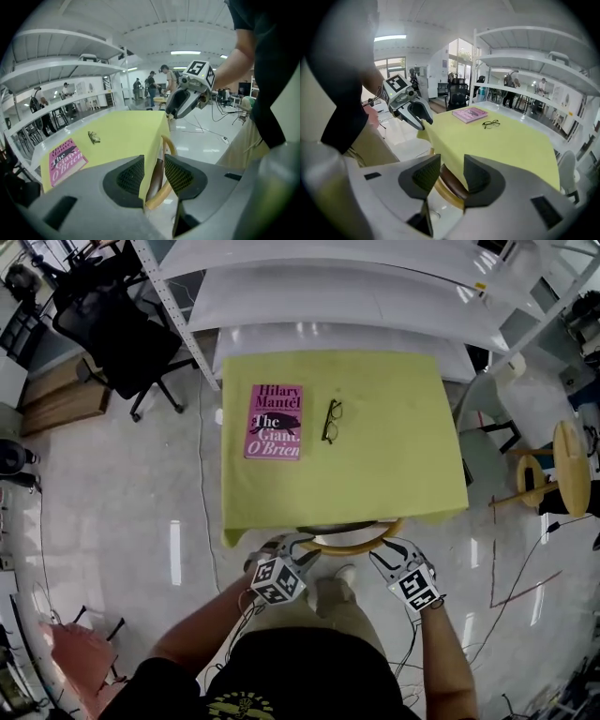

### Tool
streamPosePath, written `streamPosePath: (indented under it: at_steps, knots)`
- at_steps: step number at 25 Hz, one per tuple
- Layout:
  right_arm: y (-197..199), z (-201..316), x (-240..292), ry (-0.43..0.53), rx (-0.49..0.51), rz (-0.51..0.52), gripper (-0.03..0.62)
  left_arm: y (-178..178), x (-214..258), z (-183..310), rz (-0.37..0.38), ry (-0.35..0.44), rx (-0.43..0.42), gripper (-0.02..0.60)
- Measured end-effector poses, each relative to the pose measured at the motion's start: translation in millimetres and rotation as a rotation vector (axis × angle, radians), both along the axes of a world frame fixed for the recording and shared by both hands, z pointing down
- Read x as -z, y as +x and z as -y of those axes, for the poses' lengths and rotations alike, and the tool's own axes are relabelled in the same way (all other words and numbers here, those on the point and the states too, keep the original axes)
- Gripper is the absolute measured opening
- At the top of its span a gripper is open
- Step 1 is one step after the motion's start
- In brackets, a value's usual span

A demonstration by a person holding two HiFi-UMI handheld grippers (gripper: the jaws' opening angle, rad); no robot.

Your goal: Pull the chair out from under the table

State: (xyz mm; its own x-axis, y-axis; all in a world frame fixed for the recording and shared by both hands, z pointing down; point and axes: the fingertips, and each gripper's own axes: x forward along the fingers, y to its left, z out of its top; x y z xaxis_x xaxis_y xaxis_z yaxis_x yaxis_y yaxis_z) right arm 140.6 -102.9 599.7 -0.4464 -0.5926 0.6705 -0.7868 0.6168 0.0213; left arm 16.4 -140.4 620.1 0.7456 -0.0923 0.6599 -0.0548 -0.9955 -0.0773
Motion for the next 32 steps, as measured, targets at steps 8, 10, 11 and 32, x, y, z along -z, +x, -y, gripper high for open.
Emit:
streamPosePath:
  at_steps: [8,10,11,32]
  knots:
    - [19.7,-14.9,-56.2,-0.12,0.194,-0.053,0.147,12.6,-63.3,-27.2,0.131,-0.041,-0.041,0.141]
    - [24.2,-16.9,-67.9,-0.14,0.225,-0.061,0.149,13.6,-77.1,-32.7,0.163,-0.047,-0.058,0.149]
    - [26.6,-17.4,-73.2,-0.149,0.236,-0.062,0.149,14.2,-83.8,-34.0,0.178,-0.047,-0.064,0.153]
    - [42.6,-36.9,-173.1,-0.301,0.557,-0.231,0.179,26.5,-179.8,-45.9,0.398,-0.022,-0.083,0.196]
